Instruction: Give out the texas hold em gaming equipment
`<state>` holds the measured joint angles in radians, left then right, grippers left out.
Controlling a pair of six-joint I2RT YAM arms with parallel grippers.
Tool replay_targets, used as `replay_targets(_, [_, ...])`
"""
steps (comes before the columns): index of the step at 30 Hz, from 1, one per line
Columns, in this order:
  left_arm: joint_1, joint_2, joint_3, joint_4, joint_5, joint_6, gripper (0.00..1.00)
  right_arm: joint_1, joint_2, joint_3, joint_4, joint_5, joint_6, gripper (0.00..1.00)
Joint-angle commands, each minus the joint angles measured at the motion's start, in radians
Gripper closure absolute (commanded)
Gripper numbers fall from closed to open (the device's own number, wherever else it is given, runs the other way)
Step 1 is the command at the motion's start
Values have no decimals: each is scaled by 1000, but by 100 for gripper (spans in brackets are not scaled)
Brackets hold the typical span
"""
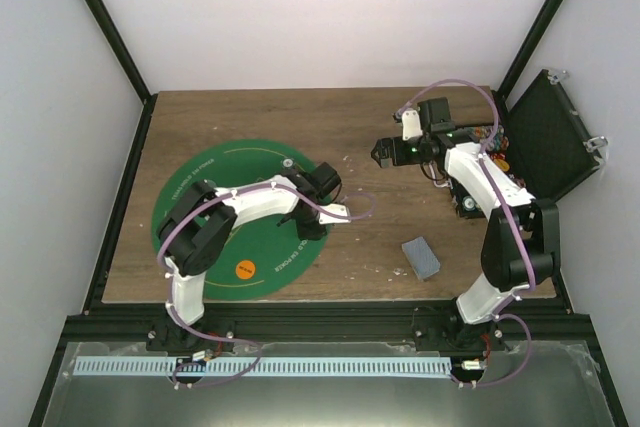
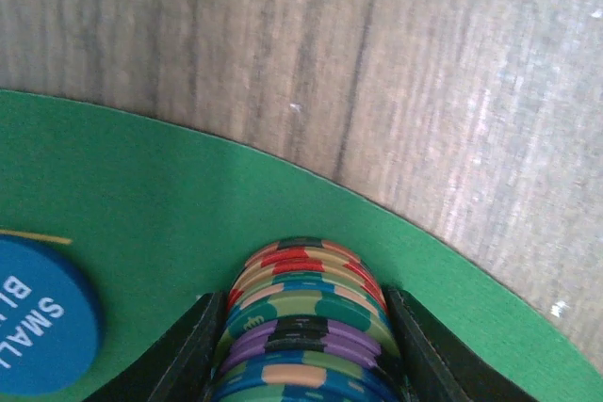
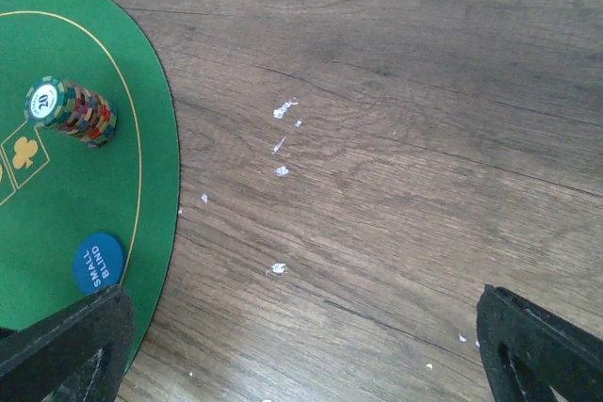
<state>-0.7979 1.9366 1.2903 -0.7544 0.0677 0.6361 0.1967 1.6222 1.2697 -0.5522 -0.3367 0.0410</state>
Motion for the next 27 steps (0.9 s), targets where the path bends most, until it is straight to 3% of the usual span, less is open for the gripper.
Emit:
replay_targets(1, [0, 37, 25, 40, -55, 7, 100, 1, -42, -14, 0, 5, -10, 0])
replay_targets(4, [1, 46, 24, 33, -55, 17, 94, 1, -44, -16, 2, 6, -12, 0])
replay_targets(9, [1, 43, 37, 4, -30, 21, 54, 1, -41, -13, 0, 3, -13, 0])
replay_targets(11, [2, 42, 44, -6, -15, 20, 44, 1, -38, -12, 0, 2, -14, 0])
replay_targets(19, [1, 40, 104, -71, 36, 20, 33, 1, -42, -10, -4, 1, -16, 0])
replay_targets(27, [1, -33, 200, -202, 177, 38, 25, 1, -46, -3, -1, 0, -14, 0])
